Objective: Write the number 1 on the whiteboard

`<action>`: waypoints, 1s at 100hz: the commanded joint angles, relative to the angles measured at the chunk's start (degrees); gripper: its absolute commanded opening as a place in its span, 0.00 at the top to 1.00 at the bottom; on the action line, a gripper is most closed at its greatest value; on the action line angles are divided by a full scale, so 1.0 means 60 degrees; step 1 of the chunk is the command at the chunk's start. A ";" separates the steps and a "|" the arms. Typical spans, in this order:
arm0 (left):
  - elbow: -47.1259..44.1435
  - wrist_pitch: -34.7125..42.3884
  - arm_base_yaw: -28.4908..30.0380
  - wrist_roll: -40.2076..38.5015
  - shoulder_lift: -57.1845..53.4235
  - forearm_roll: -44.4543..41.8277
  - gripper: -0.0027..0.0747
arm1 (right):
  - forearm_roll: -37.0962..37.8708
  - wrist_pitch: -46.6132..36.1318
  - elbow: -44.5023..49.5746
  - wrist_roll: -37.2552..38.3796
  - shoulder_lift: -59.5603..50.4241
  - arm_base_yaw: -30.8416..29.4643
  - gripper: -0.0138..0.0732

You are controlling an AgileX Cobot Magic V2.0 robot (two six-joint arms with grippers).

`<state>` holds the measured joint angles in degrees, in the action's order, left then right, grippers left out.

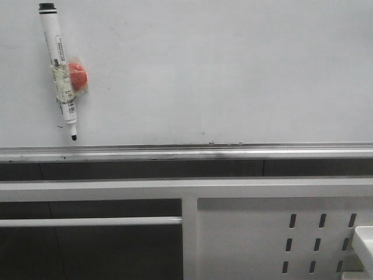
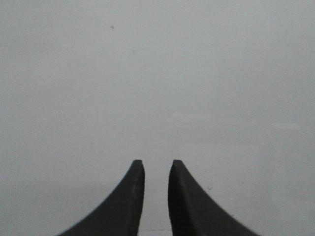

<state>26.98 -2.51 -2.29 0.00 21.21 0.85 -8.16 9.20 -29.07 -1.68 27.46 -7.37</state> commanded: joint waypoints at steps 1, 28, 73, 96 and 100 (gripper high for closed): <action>0.0302 0.0817 0.0005 -0.0057 0.0128 -0.0141 0.63 | -0.0264 -0.0668 -0.0331 -0.0117 0.0102 0.0000 0.92; 0.0302 0.2112 0.0005 -0.0074 0.0144 0.0214 0.51 | -0.0505 -0.0694 -0.0331 -0.0117 0.0128 0.0000 0.92; -0.0691 0.0145 -0.1740 -0.0088 0.0600 0.1405 0.50 | -0.0647 0.1467 -0.0496 -0.0117 0.0128 0.0406 0.92; -0.2799 0.3069 -0.3742 -0.0088 0.1278 0.1443 0.51 | -0.0636 0.1507 -0.0519 -0.0117 0.0128 0.1424 0.92; -0.3065 0.3472 -0.4017 -0.0088 0.1497 0.1443 0.51 | -0.0636 0.1507 -0.0519 -0.0117 0.0128 0.1655 0.92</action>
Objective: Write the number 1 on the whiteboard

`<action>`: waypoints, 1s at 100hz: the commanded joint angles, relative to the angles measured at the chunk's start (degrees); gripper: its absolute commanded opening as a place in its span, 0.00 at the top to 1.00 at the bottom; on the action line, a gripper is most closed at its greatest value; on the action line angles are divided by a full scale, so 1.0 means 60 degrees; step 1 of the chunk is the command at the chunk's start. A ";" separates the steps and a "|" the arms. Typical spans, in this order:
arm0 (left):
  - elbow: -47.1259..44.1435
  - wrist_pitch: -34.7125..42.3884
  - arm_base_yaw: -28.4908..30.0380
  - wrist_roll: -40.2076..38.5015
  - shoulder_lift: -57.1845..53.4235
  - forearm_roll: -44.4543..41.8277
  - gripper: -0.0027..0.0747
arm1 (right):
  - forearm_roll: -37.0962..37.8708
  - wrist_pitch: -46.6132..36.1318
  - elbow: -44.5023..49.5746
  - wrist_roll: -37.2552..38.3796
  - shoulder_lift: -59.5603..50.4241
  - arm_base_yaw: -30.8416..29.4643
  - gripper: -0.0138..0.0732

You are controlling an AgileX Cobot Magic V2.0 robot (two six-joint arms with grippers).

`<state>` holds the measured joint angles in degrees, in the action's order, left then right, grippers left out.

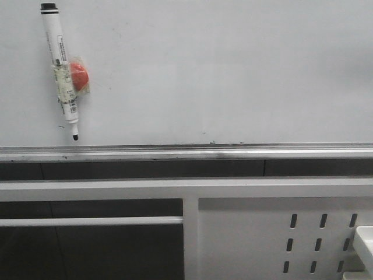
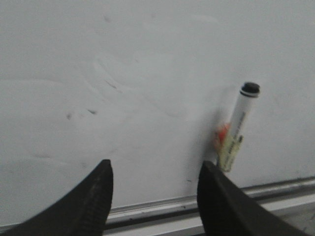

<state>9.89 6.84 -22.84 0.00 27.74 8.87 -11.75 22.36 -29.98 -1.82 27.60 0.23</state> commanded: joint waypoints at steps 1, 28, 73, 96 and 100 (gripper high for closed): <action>-0.0256 0.2059 -0.0632 -0.0088 0.0450 0.0106 0.51 | -0.0039 -0.0687 -0.0368 -0.0093 0.0106 0.0428 0.92; -0.0793 0.5055 -0.1515 -0.0088 0.3233 0.0021 0.51 | -0.0039 -0.0795 -0.0383 -0.0093 0.0106 0.1722 0.92; -0.0701 1.1871 -0.3813 -0.0468 0.9588 0.1486 0.51 | -0.0039 -0.1859 -0.0383 -0.0093 0.0106 0.1907 0.92; 0.0216 1.1864 -0.4693 -0.0268 1.0786 0.2893 0.51 | -0.0039 -0.2113 -0.0462 -0.0093 0.0106 0.1907 0.92; 0.0395 1.1864 -0.4692 -0.0150 1.0769 0.3056 0.52 | -0.0039 -0.2174 -0.0486 -0.0093 0.0106 0.1907 0.92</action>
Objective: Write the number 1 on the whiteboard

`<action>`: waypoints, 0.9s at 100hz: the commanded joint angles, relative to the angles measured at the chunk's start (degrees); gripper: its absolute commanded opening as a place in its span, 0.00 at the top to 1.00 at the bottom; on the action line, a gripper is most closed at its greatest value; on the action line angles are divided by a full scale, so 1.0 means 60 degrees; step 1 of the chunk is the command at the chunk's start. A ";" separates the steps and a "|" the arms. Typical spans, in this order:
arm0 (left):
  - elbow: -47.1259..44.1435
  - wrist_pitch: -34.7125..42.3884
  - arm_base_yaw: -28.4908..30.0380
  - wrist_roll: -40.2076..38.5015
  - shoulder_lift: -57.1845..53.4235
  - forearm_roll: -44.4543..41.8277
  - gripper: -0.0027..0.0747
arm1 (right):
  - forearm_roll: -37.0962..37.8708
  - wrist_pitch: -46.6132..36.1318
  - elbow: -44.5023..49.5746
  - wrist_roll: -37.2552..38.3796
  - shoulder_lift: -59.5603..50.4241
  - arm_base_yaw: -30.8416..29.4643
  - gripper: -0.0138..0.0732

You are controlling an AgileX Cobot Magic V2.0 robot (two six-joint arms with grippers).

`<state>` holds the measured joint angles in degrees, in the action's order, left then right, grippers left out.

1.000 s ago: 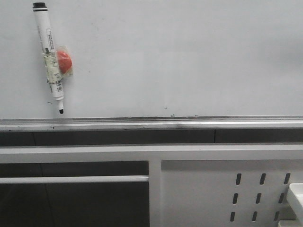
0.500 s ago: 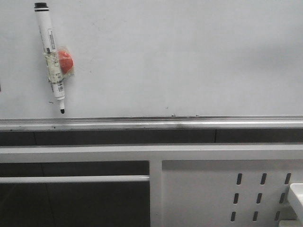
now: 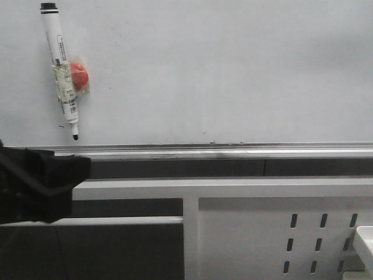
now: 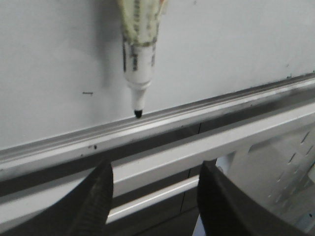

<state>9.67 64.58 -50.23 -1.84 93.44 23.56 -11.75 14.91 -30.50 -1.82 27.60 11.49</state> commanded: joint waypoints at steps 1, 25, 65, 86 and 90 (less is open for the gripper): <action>0.0459 0.2241 -0.0128 0.0227 -0.0181 0.0648 0.52 | -0.0039 -0.0933 -0.0399 -0.0093 0.0106 0.0029 0.92; 0.1361 0.2241 -0.0128 0.0770 -0.0181 0.0785 0.52 | 0.0115 -0.0956 -0.0399 -0.0127 0.0106 0.0029 0.92; 0.1523 0.2241 -0.0110 0.0787 -0.0181 0.1235 0.99 | 0.0249 -0.0933 -0.0399 -0.0127 0.0106 0.0029 0.92; 0.1523 0.2157 -0.0110 0.1271 -0.0181 -0.1306 0.99 | 0.0249 0.0911 -0.0738 -0.1474 0.0233 0.0808 0.92; 0.1523 0.2072 -0.0110 0.1271 -0.0196 -0.2064 0.99 | 0.0249 0.1349 -0.0902 -0.2192 0.0321 0.1131 0.92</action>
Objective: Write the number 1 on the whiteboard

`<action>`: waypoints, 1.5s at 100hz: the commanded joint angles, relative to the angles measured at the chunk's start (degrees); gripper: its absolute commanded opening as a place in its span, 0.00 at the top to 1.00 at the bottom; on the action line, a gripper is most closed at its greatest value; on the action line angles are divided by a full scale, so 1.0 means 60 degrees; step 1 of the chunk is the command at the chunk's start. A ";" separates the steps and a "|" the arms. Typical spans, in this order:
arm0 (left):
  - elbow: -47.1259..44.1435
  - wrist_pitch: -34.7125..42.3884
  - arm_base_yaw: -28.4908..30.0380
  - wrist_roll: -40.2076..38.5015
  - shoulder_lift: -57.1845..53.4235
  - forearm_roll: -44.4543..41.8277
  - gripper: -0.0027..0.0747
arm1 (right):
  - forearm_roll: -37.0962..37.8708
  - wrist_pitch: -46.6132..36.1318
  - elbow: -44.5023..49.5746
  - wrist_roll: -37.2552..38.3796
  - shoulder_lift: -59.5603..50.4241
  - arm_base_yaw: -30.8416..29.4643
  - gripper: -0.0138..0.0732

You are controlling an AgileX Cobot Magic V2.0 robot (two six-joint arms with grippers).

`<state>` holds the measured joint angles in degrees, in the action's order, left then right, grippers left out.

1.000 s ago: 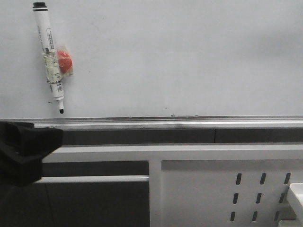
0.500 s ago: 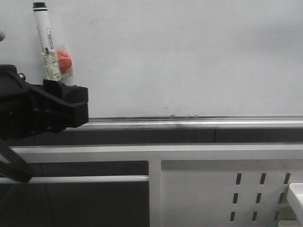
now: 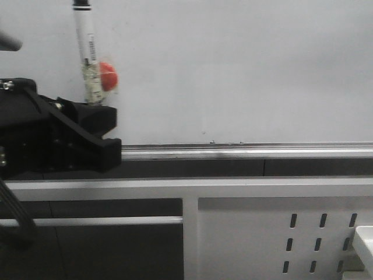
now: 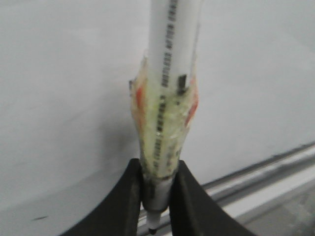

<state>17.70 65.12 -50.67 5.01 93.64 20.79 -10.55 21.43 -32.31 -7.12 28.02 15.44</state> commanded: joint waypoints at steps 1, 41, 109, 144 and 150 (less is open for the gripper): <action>0.0184 0.1957 -0.0036 0.0130 -0.0252 -0.1713 0.99 | 0.0049 0.0423 -0.0629 -0.1532 0.0296 0.0529 0.92; 0.1606 -0.5166 -0.0036 0.1446 -0.2400 -0.4403 0.99 | 0.0282 0.1029 -0.1025 -0.2504 0.2483 0.4375 0.57; 0.3153 -1.0464 -0.0513 0.1624 -0.3728 -0.7740 0.99 | 0.0664 0.0075 -0.2466 -0.2504 0.4607 0.5178 0.37; 0.3241 -1.0453 -0.0513 0.1624 -0.3728 -0.7740 0.99 | 0.0425 -0.0035 -0.2561 -0.2504 0.5440 0.5240 0.37; 0.3241 -1.0415 -0.0513 0.1624 -0.3720 -0.7740 0.99 | 0.0425 -0.0054 -0.2561 -0.2504 0.5506 0.5240 0.37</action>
<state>35.18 -0.66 -53.29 15.06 72.77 -25.86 -7.55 25.38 -45.62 -21.36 61.19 46.78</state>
